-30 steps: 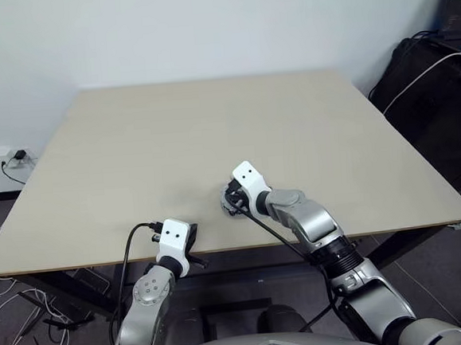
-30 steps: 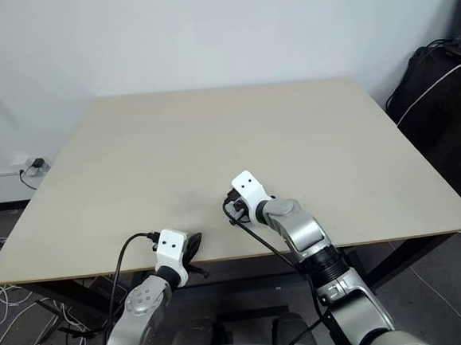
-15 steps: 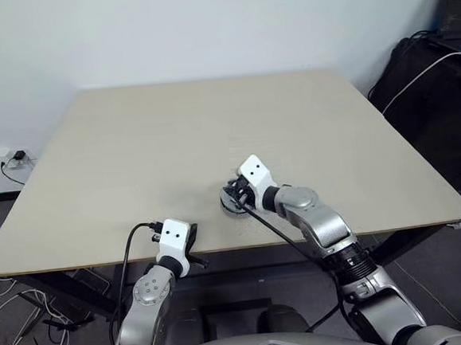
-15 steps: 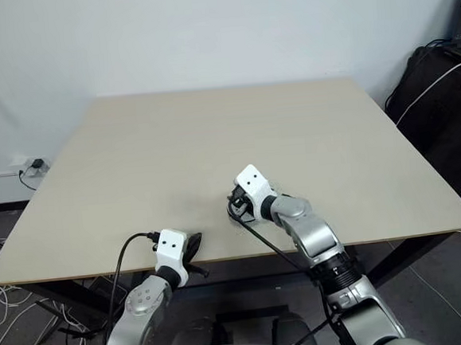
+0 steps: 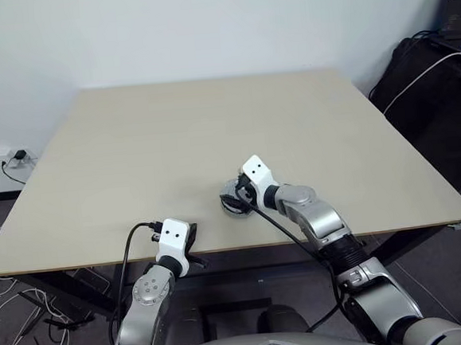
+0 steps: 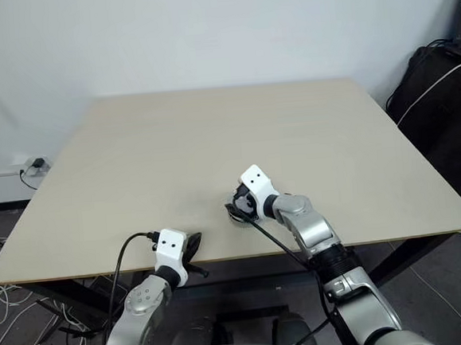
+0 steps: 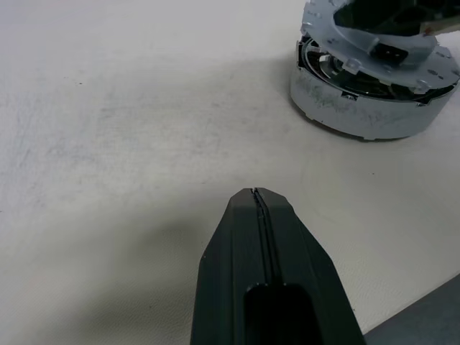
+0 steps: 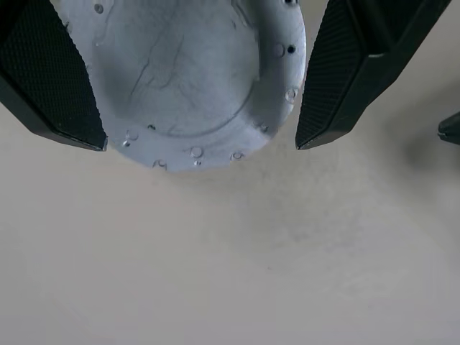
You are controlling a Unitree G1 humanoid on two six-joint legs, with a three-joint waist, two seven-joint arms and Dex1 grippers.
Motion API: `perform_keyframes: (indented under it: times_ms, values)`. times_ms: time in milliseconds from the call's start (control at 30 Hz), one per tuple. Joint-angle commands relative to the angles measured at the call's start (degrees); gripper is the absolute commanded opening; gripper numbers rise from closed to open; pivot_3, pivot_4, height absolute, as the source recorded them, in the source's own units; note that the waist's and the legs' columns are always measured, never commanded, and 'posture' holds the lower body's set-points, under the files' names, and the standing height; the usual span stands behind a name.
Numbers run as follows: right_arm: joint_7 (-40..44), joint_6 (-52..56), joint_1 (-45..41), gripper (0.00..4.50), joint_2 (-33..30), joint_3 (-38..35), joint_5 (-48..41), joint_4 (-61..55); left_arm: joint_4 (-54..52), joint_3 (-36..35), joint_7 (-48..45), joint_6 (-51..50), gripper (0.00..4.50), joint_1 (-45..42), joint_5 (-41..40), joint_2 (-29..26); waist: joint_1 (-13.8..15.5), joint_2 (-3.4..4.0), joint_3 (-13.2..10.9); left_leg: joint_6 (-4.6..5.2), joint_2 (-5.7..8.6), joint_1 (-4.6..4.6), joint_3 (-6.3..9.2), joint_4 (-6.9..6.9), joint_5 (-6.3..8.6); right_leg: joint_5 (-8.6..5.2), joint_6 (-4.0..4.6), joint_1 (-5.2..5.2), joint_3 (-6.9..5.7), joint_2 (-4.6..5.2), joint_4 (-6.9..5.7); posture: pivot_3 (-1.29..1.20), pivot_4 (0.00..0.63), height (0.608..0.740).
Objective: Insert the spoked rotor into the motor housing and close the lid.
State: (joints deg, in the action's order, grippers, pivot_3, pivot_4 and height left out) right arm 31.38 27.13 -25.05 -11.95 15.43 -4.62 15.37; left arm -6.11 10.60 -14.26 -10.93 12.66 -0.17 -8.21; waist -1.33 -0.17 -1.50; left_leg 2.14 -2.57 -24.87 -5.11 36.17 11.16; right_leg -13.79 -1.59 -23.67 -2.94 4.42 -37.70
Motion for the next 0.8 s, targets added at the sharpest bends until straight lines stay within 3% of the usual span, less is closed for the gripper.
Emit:
perform_keyframes:
  times_ms: [33,467,633,800]
  values:
    - [0.8,-1.3,-1.1,4.49,-0.6,-1.1,0.2,-0.6,-2.9,-0.2,0.2,0.4,0.00,-0.2,0.0,-0.1,0.0,0.00,0.0,0.00,0.00,0.00,0.00,0.00,0.00,0.00,0.00,0.00,0.00,0.00,0.00,0.00,0.000,0.740]
    - [2.7,-0.1,-0.2,4.49,-1.9,-1.0,0.5,1.4,-3.2,-0.1,0.2,0.3,0.00,-0.2,0.0,-0.1,0.0,0.00,0.0,0.00,0.00,0.02,0.00,0.00,0.00,0.00,0.00,0.01,0.01,0.00,-0.01,0.00,0.000,0.740]
    - [2.7,0.3,-0.3,3.24,-1.6,-1.3,0.4,1.8,-3.1,-0.3,0.2,0.3,0.00,-0.3,0.0,-0.2,0.0,0.00,0.0,0.00,0.00,0.04,0.00,0.00,0.00,0.00,0.00,0.02,0.01,0.00,-0.02,0.00,0.000,0.740]
    - [2.5,0.9,-0.4,3.21,-1.3,-1.9,0.1,1.4,-3.1,-0.3,0.3,0.3,0.00,-0.4,0.1,-0.2,0.0,0.00,0.0,0.00,0.00,0.06,0.00,0.01,0.00,0.00,0.00,0.04,0.01,0.00,-0.02,0.00,0.000,0.740]
